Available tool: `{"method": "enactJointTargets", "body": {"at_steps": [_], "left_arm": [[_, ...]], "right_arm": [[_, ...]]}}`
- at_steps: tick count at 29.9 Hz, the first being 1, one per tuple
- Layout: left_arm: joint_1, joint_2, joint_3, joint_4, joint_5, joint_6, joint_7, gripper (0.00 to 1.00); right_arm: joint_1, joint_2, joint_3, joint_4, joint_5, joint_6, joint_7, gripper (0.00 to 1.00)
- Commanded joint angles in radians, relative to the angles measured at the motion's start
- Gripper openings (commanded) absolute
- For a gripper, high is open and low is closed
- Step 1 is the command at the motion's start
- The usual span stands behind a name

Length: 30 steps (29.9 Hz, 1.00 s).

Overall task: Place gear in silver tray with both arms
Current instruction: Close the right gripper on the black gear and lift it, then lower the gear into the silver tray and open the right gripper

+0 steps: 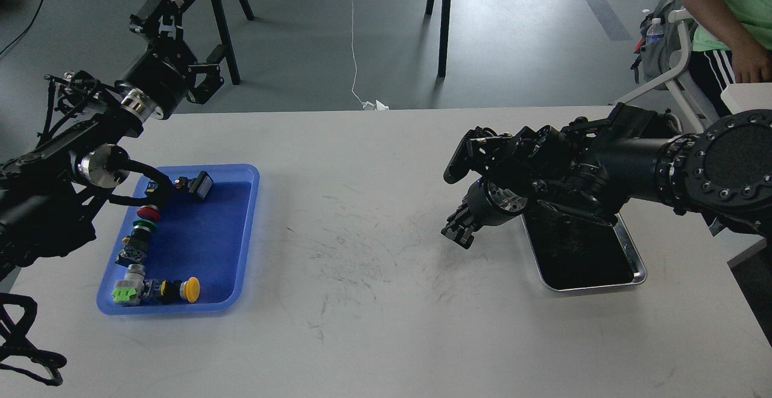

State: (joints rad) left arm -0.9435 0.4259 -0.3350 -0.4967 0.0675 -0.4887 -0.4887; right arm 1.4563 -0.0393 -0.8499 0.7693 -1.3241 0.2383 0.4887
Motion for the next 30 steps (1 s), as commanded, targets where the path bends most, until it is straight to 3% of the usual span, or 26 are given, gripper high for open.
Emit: {"method": "enactJointTargets", "body": {"at_steps": [1, 19, 30], "left_arm": [[0.0, 0.001, 0.001, 0.001, 0.0, 0.0, 0.0, 0.99], [0.014, -0.003, 0.004, 0.001, 0.0, 0.0, 0.0, 0.99], [0.018, -0.006, 0.005, 0.001, 0.0, 0.0, 0.0, 0.99]], "right_arm": [[0.045, -0.045, 0.0, 0.004, 0.003, 0.006, 0.0, 0.01], [0.154, -0.364, -0.047, 0.289, -0.139, 0.01, 0.0, 0.01], [0.101, -0.485, -0.058, 0.318, -0.247, 0.004, 0.0, 0.01]]}}
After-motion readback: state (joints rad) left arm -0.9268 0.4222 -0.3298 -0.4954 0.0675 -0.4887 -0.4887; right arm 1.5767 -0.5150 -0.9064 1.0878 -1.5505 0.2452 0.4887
